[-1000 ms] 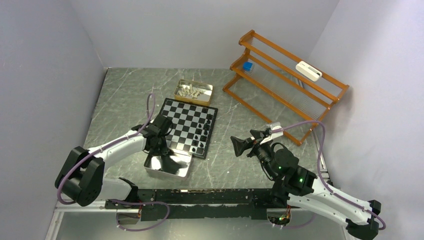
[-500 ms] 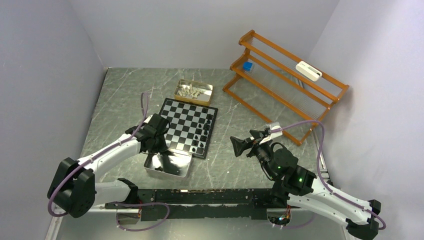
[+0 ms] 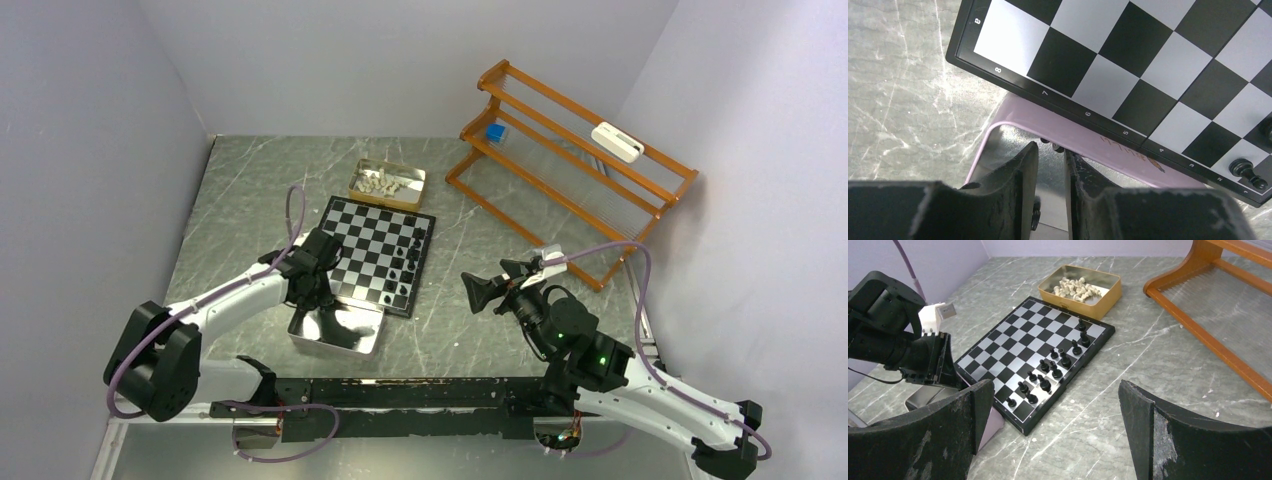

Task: Set up the chess pieces on the board
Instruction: Pick up the chess piece from the storage box.

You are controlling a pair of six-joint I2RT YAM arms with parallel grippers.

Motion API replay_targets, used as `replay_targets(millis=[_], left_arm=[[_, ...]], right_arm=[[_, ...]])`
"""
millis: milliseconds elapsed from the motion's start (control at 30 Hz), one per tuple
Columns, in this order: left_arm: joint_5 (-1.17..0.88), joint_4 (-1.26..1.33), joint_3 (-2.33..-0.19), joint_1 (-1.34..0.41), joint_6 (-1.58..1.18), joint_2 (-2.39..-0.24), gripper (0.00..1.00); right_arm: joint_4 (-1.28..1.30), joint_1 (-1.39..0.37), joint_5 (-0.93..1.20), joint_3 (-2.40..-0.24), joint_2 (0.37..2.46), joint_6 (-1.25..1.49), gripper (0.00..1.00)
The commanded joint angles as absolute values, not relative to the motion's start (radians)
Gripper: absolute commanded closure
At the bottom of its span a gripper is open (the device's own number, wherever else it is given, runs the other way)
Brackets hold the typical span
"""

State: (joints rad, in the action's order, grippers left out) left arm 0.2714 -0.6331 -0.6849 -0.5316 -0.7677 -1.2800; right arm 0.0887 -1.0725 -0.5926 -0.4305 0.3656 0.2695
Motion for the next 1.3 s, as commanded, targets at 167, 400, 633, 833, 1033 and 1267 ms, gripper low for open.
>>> replay_targets(millis=[167,400,633,833,1033,1267], left_arm=[[0.318,-0.580,-0.686,-0.525,-0.782,-1.295,0.68],[0.288,-0.599,-0.683,-0.524,-0.804,-1.249,0.68],[0.276,-0.592,-0.663,-0.524,-0.845,-1.167,0.68],[0.267,-0.576,-0.639,-0.525,-0.874,-1.177,0.68],[0.254,-0.548,-0.617,-0.524,-0.898,-1.168,0.67],[0.256,-0.519,-0.583,-0.524,-0.914,-1.181,0.67]], right_arm=[[0.084,-1.069,-0.604,-0.421,0.361,0.280,0.00],[0.082,-1.069,-0.610,-0.418,0.362,0.278,0.00],[0.068,-1.069,-0.601,-0.411,0.369,0.283,0.00],[0.078,-1.069,-0.601,-0.425,0.373,0.279,0.00],[0.083,-1.069,-0.605,-0.425,0.350,0.274,0.00],[0.094,-1.069,-0.612,-0.433,0.347,0.267,0.00]])
